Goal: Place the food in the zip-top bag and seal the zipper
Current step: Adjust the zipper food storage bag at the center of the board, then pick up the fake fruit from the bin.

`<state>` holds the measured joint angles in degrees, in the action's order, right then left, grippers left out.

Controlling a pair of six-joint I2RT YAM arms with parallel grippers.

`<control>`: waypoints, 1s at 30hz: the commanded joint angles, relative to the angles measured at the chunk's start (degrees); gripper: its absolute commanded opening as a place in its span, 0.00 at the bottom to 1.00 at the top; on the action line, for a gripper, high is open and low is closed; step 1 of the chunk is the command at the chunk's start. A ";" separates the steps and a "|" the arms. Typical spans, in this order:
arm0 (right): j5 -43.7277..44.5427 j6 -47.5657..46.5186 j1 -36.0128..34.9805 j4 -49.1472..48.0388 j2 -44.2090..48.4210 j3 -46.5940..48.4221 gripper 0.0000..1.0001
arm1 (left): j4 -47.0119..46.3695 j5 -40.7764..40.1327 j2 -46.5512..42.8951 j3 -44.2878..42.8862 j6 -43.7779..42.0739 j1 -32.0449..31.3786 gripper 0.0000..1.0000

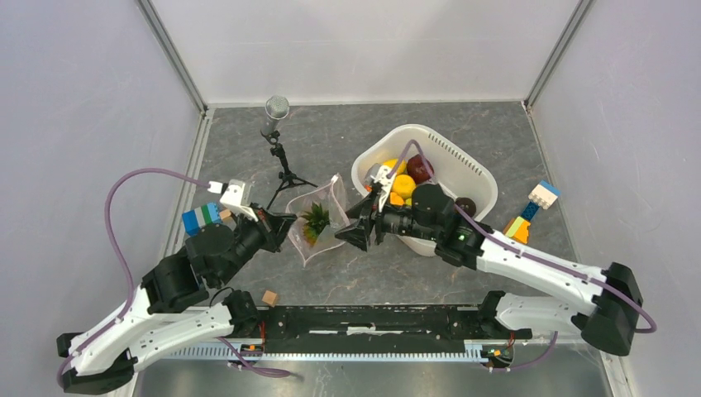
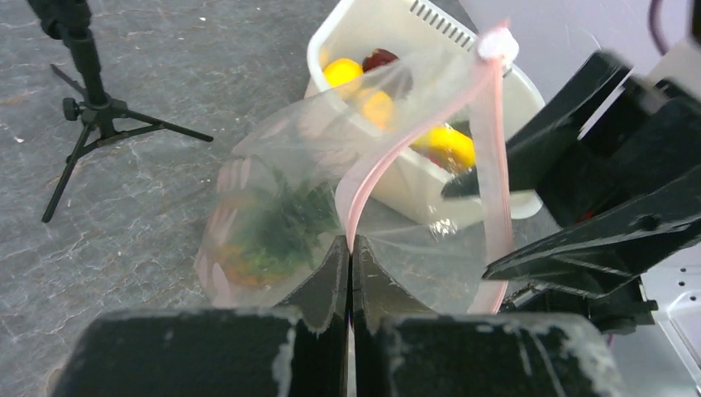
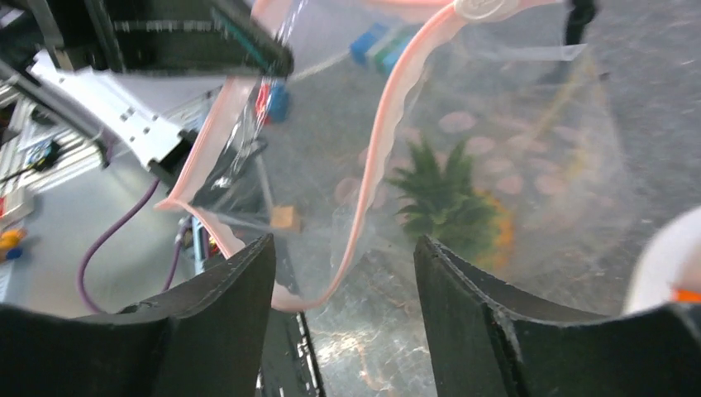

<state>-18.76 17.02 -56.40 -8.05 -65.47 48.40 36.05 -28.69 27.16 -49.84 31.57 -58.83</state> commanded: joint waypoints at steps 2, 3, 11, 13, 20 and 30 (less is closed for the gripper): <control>13.40 -2.10 0.14 1.29 8.23 1.09 0.73 | -3.14 4.58 2.87 -2.52 -2.67 0.12 0.02; 15.40 -2.42 0.30 1.65 9.62 0.55 0.76 | -3.35 4.55 2.80 -2.74 -2.50 0.17 0.02; 23.03 -4.39 1.05 7.94 12.34 1.81 0.77 | 0.83 2.80 2.95 -10.99 -3.83 0.12 0.02; 25.72 -4.43 1.03 7.93 12.09 0.99 0.77 | 2.57 1.89 3.86 -12.56 -3.95 0.12 0.02; 42.07 -4.02 8.64 22.21 5.05 4.75 0.79 | 2.38 4.04 8.38 -10.31 -3.21 0.20 0.02; 21.60 -12.76 31.07 27.33 -2.20 -1.09 0.90 | 2.62 4.80 13.27 -9.04 -6.28 0.14 0.02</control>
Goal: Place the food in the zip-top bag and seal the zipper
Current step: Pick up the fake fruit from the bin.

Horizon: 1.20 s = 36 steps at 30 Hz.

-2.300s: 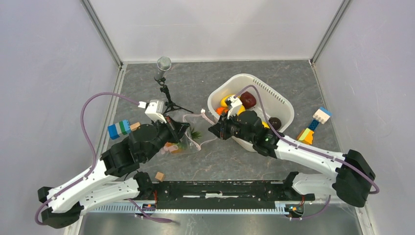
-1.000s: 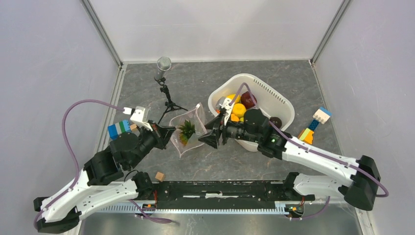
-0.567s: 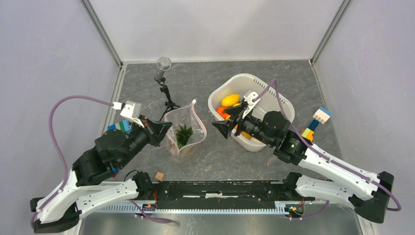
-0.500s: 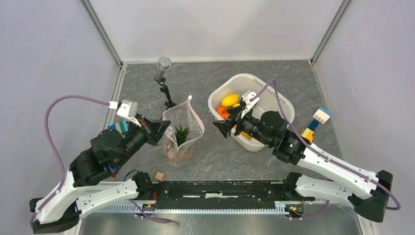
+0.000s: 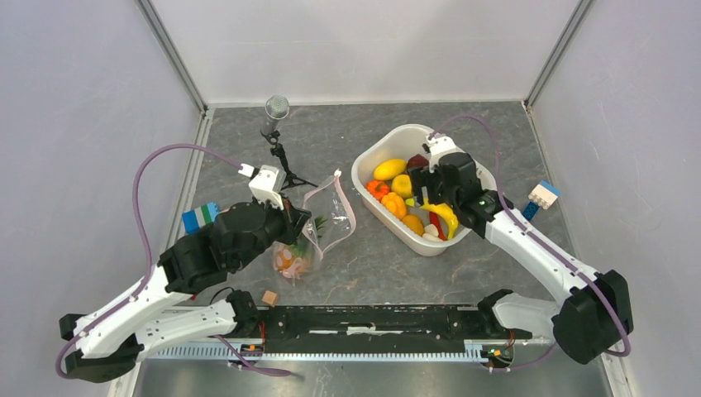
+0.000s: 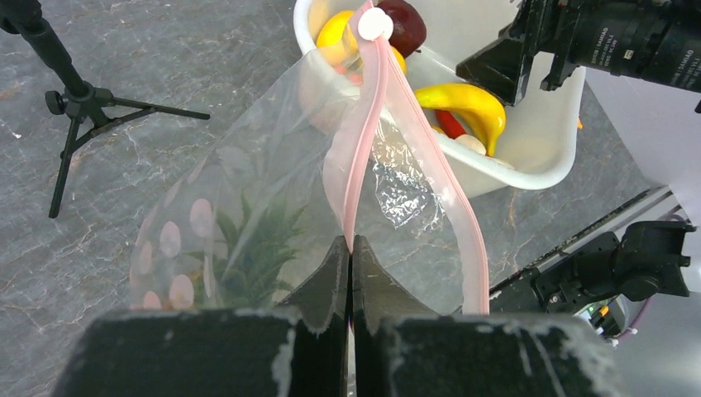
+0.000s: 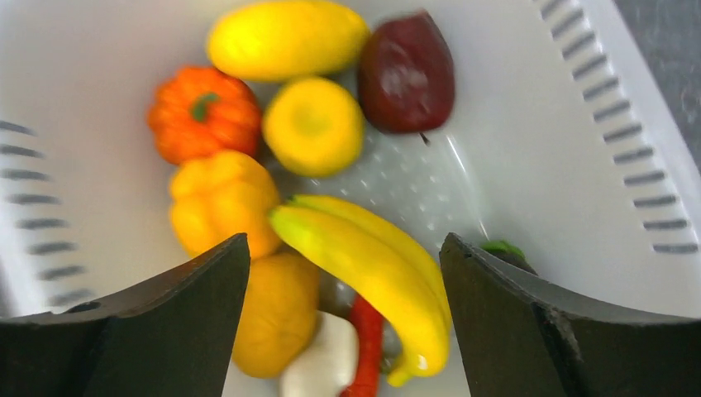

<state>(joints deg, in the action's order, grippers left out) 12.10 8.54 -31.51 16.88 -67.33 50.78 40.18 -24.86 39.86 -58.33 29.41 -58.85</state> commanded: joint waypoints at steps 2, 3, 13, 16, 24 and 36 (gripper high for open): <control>-14.79 -5.14 9.41 3.15 -0.66 -5.34 0.92 | -1.43 1.55 1.76 -0.89 -5.09 0.19 0.02; -15.47 -5.57 9.96 3.54 -0.36 -6.00 0.94 | -1.51 1.87 2.27 -1.06 -5.38 0.18 0.02; -14.47 -12.75 12.48 1.64 -8.76 -6.43 0.87 | -3.95 3.15 5.27 -1.36 -6.91 0.22 0.02; -15.82 -12.33 12.52 -0.30 -10.92 -5.64 0.52 | -4.37 3.23 5.62 -1.18 -6.84 0.15 0.02; -16.92 -10.02 12.49 -5.66 0.80 -5.80 0.14 | -6.03 2.99 6.06 -0.21 -6.23 0.23 0.02; -27.94 5.51 12.58 -18.79 14.15 -12.53 0.12 | -7.49 2.80 6.90 0.18 -5.74 0.20 0.02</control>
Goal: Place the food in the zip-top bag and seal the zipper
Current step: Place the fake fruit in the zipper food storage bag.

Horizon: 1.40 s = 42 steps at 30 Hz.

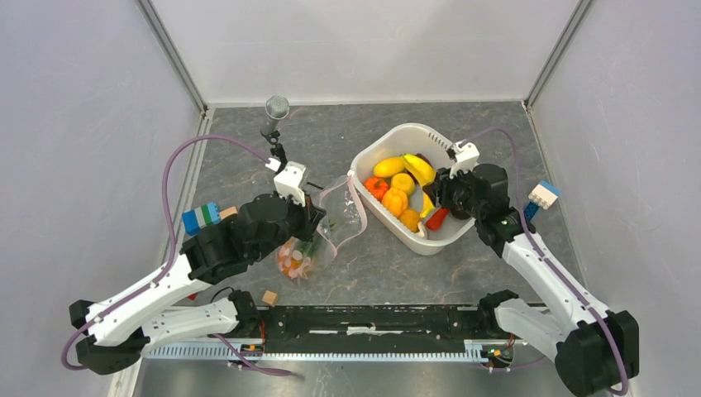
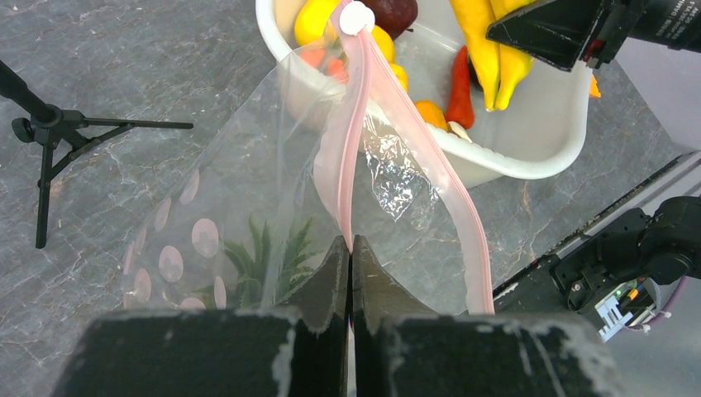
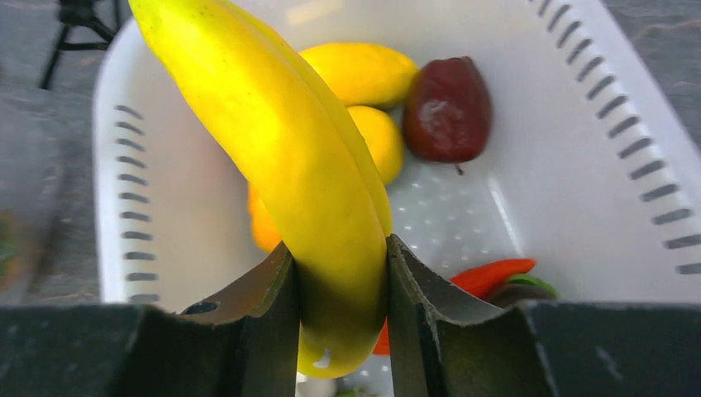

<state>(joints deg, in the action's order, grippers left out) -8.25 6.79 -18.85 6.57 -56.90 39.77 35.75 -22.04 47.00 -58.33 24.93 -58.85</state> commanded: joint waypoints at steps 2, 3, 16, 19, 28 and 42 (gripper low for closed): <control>-9.91 10.20 -0.13 -11.84 6.28 -2.05 0.12 | -3.03 0.20 -0.33 0.39 -0.95 0.14 0.02; -12.03 11.58 -0.09 -13.88 7.38 -2.41 0.12 | -3.20 0.31 -0.39 0.49 -0.86 0.21 0.02; -2.02 15.27 -24.90 -42.62 8.64 -5.09 0.10 | -4.09 -1.67 -2.26 1.28 1.90 0.23 0.02; 3.65 13.46 -30.15 -54.90 6.51 -9.66 0.10 | -4.54 -1.05 -2.91 1.37 2.29 0.26 0.02; 6.99 9.88 -37.85 -67.46 -7.46 -8.21 0.15 | -5.22 -1.17 -4.97 2.14 3.18 0.24 0.02; -4.20 9.09 -38.43 -49.39 -11.92 -0.06 0.72 | -7.28 -6.58 -9.90 4.16 3.53 0.27 0.02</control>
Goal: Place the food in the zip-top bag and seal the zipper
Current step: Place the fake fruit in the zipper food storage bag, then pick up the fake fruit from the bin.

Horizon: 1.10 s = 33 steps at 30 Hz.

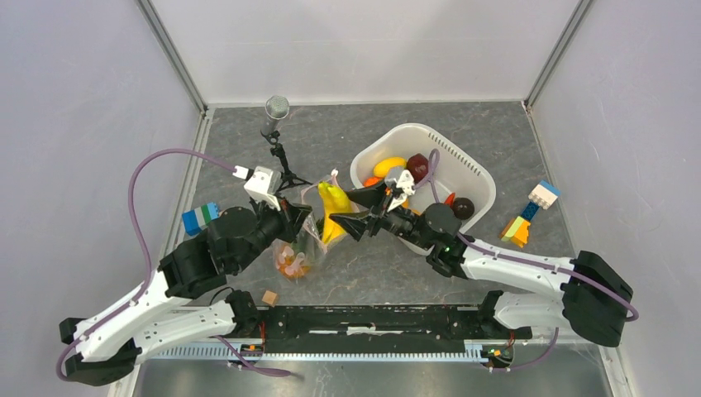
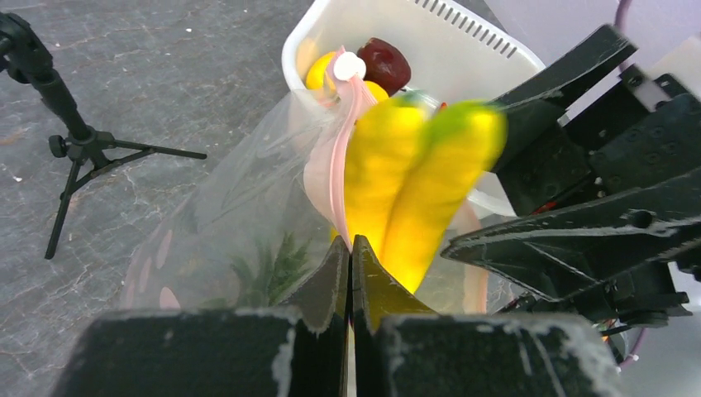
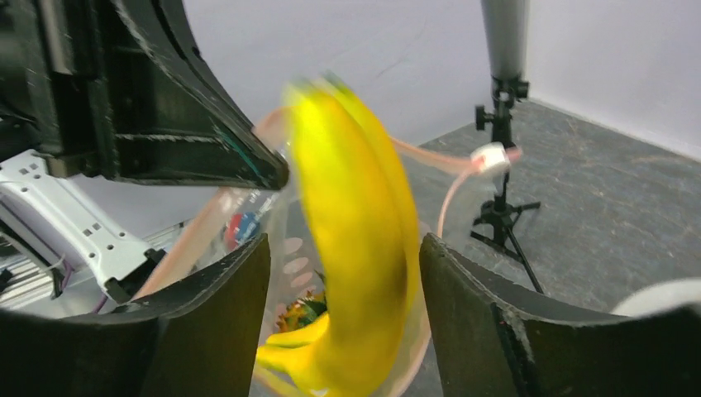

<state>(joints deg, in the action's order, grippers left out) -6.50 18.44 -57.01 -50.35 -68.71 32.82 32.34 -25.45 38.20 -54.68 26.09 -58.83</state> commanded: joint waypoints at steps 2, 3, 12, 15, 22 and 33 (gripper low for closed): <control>-6.79 -3.21 -0.29 11.56 0.13 8.67 0.77 | -3.95 -3.65 -1.40 0.70 2.61 0.22 0.02; -6.70 -3.08 -0.29 12.02 0.68 8.67 0.81 | -3.87 -3.84 -1.53 0.79 2.73 0.21 0.02; 1.00 -7.59 -0.29 23.26 7.58 9.93 0.81 | -3.75 -4.61 -2.53 0.89 2.46 0.19 0.02; 6.05 -9.17 -0.25 27.80 10.30 9.53 0.82 | -3.90 -4.16 -2.97 1.02 1.68 0.25 0.02; 29.13 -9.27 0.03 39.78 13.79 10.04 0.84 | -4.09 1.25 -1.34 0.27 -2.43 0.21 0.02; 23.91 -0.59 18.43 50.85 11.97 5.99 0.77 | -3.25 2.81 0.65 0.56 -1.81 0.21 0.02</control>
<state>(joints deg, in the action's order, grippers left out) 22.46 13.91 -44.45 -1.15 -57.30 41.47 31.18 -23.49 38.65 -53.45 25.76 -58.85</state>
